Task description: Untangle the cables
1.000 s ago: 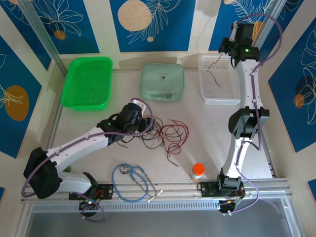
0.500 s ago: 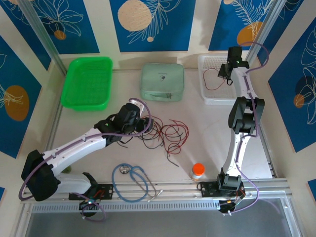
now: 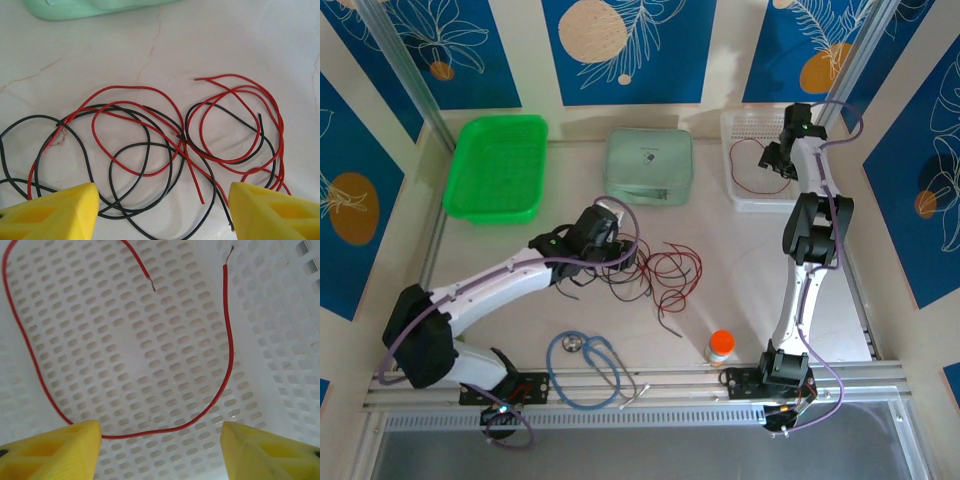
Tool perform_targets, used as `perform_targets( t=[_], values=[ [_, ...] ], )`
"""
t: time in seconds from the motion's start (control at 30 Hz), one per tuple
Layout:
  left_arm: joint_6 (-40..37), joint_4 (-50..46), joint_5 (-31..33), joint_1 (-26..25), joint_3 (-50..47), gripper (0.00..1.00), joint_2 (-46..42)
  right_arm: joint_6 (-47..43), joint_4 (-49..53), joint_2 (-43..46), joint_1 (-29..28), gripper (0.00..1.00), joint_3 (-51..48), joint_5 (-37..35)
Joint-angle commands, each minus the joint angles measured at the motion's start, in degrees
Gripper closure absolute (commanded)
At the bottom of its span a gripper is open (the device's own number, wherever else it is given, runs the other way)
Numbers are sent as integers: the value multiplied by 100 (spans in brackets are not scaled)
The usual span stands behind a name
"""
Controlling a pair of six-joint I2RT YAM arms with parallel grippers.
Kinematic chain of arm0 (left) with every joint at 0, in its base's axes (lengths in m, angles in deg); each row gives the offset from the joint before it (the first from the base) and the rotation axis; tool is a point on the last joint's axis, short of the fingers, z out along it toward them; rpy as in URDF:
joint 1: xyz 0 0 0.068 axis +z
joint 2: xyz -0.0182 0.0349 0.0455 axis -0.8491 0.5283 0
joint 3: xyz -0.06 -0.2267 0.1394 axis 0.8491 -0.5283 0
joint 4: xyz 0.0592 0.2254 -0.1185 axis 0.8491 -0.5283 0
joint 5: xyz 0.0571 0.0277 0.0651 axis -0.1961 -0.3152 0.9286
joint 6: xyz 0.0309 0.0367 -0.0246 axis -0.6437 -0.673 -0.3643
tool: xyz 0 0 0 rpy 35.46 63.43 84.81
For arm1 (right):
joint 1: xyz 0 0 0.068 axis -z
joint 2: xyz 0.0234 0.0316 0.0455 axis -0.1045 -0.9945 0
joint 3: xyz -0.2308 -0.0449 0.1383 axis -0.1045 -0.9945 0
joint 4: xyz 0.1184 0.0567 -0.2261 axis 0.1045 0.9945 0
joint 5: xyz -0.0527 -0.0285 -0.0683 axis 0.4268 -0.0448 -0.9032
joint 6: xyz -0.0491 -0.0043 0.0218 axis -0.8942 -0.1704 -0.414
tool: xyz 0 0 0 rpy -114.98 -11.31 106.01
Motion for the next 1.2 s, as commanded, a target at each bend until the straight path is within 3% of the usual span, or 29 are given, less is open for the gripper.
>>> perform_targets(
  t=[0.0,0.3,0.6,0.8,1.17],
  values=[
    [186,-469,-162,-80,388,32,345,69,193,733,-122,33,62,149],
    [748,-761,-589,-101,967,38,1599,109,-405,2648,-799,39,-1670,-113],
    [917,-594,-238,-117,1369,48,2339,264,-901,4508,-1757,55,-3972,-26],
    [1108,-904,506,78,1510,53,2524,445,-939,5290,-2194,61,-5074,133],
    [1044,-718,601,561,1319,56,2745,630,-923,5965,-2293,65,-5800,239]
  ],
)
